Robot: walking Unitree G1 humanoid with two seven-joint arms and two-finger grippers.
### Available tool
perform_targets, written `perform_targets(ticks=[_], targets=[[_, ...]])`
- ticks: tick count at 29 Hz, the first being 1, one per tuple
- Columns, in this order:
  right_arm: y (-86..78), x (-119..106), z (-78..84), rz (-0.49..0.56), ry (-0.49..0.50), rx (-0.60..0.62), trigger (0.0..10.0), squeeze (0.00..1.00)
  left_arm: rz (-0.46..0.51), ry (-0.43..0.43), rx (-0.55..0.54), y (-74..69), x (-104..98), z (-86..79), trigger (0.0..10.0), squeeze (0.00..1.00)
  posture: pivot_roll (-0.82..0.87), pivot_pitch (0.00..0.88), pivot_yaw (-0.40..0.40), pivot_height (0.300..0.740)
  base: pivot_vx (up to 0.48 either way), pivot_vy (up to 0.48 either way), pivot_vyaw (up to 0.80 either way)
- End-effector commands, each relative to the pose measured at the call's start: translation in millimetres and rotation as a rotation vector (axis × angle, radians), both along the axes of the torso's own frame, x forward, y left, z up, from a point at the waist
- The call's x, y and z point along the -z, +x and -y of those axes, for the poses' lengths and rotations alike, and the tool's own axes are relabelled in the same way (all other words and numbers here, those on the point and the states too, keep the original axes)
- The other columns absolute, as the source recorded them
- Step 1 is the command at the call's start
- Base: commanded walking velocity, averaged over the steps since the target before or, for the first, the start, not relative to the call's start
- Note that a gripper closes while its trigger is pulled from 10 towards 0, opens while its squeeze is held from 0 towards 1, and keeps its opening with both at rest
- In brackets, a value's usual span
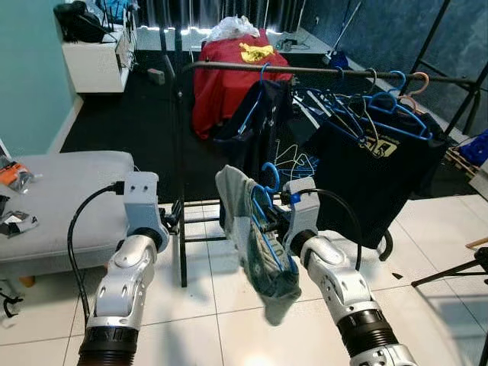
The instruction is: Hang hanger
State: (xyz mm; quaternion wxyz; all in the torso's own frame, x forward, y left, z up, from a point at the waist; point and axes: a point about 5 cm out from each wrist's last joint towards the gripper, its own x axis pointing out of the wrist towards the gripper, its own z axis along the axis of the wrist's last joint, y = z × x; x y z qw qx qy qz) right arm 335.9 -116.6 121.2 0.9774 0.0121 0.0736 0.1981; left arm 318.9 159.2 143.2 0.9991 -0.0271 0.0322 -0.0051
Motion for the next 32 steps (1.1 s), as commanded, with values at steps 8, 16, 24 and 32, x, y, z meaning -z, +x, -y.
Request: perform_targets(ticks=[8,16,24,32], targets=[[-1.5,-2,7.2,0.007,0.017,0.019,10.0,0.0,0.004,-0.002,0.008,-3.1,3,1.9,10.0,0.0,0.02,0.021,-0.06,0.74,0.342,0.0,0.0],[2.5,-9,4.2,0.032,0.028,-0.002,10.0,0.0,0.011,-0.003,-0.009,-1.3,0,-2.0,10.0,0.0,0.03,0.024,-0.061,0.74,0.342,0.0,0.0],[5.0,-14,2.7,0.046,0.03,-0.017,10.0,0.0,0.021,-0.003,-0.022,-0.4,-4,-4.2,10.0,0.0,0.03,0.026,-0.064,0.74,0.343,0.0,0.0],[3.0,-13,4.4,0.044,0.02,-0.032,10.0,0.0,0.021,-0.011,-0.026,-3.6,-2,-3.1,10.0,0.0,0.02,0.023,-0.075,0.74,0.343,0.0,0.0]])
